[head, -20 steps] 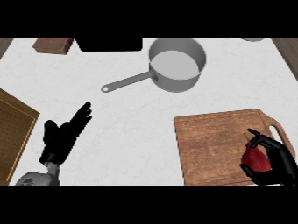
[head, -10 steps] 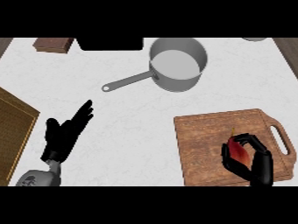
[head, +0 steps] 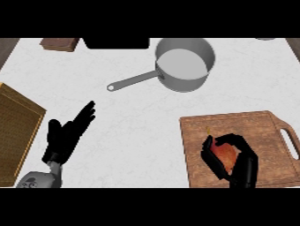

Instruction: Pick the pear from the cutting board and place it in the pot

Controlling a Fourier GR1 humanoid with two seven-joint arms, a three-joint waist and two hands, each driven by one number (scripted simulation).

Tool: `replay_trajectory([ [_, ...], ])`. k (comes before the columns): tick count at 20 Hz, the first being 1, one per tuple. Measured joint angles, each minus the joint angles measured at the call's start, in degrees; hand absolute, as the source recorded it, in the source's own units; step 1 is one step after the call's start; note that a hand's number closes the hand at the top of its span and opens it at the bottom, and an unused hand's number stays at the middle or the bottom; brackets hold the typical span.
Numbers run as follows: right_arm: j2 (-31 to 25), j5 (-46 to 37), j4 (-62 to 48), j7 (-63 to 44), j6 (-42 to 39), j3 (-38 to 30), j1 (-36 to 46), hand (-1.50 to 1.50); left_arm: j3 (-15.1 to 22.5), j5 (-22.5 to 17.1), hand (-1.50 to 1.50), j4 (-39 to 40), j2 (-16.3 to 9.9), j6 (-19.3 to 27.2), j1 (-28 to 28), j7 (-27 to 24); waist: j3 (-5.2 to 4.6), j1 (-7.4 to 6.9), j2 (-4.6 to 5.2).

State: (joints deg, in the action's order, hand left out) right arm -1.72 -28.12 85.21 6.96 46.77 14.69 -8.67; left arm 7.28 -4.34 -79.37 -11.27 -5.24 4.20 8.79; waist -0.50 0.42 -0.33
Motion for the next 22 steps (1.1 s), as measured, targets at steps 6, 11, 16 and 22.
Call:
replay_trajectory([
  [6,1.1,-20.5,8.6,-22.4,-5.1,2.1,4.8,1.5,0.4,0.7,0.0,0.3,0.6,0.2,0.0,-0.5,0.12,-0.32,0.16],
  [11,1.5,-32.4,12.4,-41.5,-17.2,2.1,16.7,1.5,0.7,0.7,0.0,-0.6,1.0,0.0,-0.1,0.4,0.24,-0.8,0.16],
  [16,1.7,-35.6,7.7,-54.8,-29.6,1.0,32.7,1.5,1.0,1.1,0.0,-0.7,1.3,-0.2,0.3,0.6,0.35,-1.37,0.32],
  [22,1.7,-33.2,-8.7,-59.4,-35.8,-3.1,50.4,1.5,0.4,1.2,0.0,0.7,1.2,-1.1,1.6,0.1,0.43,-1.94,0.63],
])
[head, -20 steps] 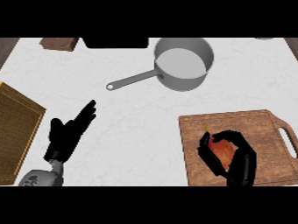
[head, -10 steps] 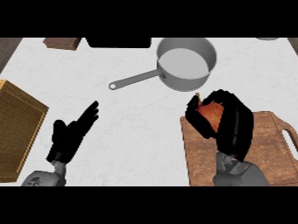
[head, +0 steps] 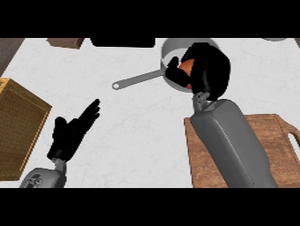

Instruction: Pick the pear from the cutting board and place it in the pot

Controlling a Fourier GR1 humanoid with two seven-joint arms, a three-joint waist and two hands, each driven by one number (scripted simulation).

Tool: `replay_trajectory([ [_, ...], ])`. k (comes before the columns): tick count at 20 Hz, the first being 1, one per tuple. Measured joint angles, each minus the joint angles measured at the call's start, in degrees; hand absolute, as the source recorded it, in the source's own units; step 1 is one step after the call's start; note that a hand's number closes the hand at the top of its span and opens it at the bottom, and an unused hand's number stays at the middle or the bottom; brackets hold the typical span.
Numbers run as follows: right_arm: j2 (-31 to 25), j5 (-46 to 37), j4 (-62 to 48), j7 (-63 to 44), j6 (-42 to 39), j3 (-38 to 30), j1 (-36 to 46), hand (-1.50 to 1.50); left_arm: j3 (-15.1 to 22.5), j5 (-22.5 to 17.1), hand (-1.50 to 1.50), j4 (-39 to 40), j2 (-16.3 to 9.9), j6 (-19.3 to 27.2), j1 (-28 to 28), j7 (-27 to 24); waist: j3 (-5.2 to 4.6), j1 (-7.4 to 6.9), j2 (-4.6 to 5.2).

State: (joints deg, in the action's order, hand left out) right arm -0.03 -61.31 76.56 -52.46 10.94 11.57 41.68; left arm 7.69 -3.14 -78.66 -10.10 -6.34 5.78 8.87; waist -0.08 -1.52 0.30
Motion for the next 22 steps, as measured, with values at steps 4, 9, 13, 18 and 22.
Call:
replay_trajectory([
  [4,-0.3,0.6,-12.1,-0.1,-1.7,-1.1,7.3,1.5,0.0,0.4,0.0,0.2,0.4,0.0,-0.4,-0.9,0.02,-0.31,0.12],
  [9,-1.9,-2.1,-25.5,-1.0,-7.9,-1.6,15.1,1.5,-0.1,0.6,0.0,1.0,0.8,0.1,0.9,-0.6,0.0,-0.67,0.38],
  [13,-0.7,-0.4,-36.2,-2.3,-10.6,-4.1,20.3,1.5,0.6,0.9,0.0,0.9,1.3,-0.2,0.8,-0.7,0.01,-1.65,0.66],
  [18,-0.3,5.7,-46.0,-5.0,-12.7,-9.2,22.7,-1.5,0.9,1.3,0.0,1.0,1.2,-0.7,1.8,-0.7,0.03,-2.59,1.02],
  [22,-0.2,9.3,-52.4,-4.2,-10.8,-10.6,25.2,-1.5,1.0,1.4,0.0,1.9,1.7,-1.0,2.7,-0.9,0.06,-3.17,1.18],
])
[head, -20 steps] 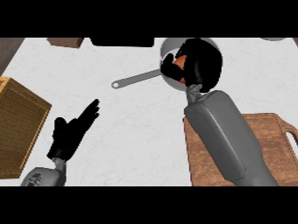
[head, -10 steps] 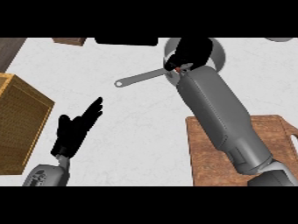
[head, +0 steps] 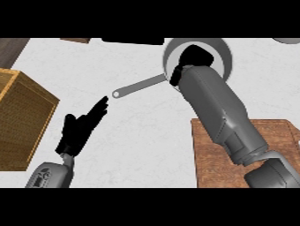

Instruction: Pick the pear from the cutting board and place it in the pot

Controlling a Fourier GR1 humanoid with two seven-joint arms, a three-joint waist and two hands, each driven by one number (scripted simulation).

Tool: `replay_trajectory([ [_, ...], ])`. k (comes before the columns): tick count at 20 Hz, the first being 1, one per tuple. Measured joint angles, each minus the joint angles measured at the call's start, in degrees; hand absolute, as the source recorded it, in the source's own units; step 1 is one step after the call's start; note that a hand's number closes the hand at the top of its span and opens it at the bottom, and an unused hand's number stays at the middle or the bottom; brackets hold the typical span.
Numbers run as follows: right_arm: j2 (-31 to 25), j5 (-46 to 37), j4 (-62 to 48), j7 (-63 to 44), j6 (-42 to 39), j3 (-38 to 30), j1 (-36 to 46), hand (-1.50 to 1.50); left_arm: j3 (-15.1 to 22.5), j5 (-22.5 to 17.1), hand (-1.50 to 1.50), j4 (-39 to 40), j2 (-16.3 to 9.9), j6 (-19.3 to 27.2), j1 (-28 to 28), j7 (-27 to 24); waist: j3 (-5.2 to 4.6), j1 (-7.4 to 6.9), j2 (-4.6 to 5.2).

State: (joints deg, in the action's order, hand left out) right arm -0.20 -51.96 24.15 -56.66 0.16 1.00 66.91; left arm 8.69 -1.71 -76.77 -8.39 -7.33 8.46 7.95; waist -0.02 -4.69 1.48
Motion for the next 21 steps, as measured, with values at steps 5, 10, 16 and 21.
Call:
replay_trajectory([
  [5,0.1,1.6,2.3,5.9,12.8,-1.4,0.8,-1.5,-0.2,0.1,0.0,0.2,-0.1,-0.1,0.0,-0.1,0.07,-0.12,0.07],
  [10,0.1,2.9,6.9,10.7,29.4,-4.5,1.2,-1.5,-0.1,0.2,0.0,-0.4,0.0,0.1,-0.8,-0.1,0.12,0.26,-0.09],
  [16,0.0,2.4,9.8,14.2,45.8,-7.2,-0.2,-1.5,-1.2,-0.2,0.0,0.3,0.0,0.4,-0.9,0.1,0.05,1.97,-0.6],
  [21,-0.2,4.2,16.3,19.0,52.0,-8.5,-4.4,-1.5,-2.2,-0.4,0.0,-0.1,-0.3,0.8,-1.7,0.2,0.06,3.77,-1.28],
])
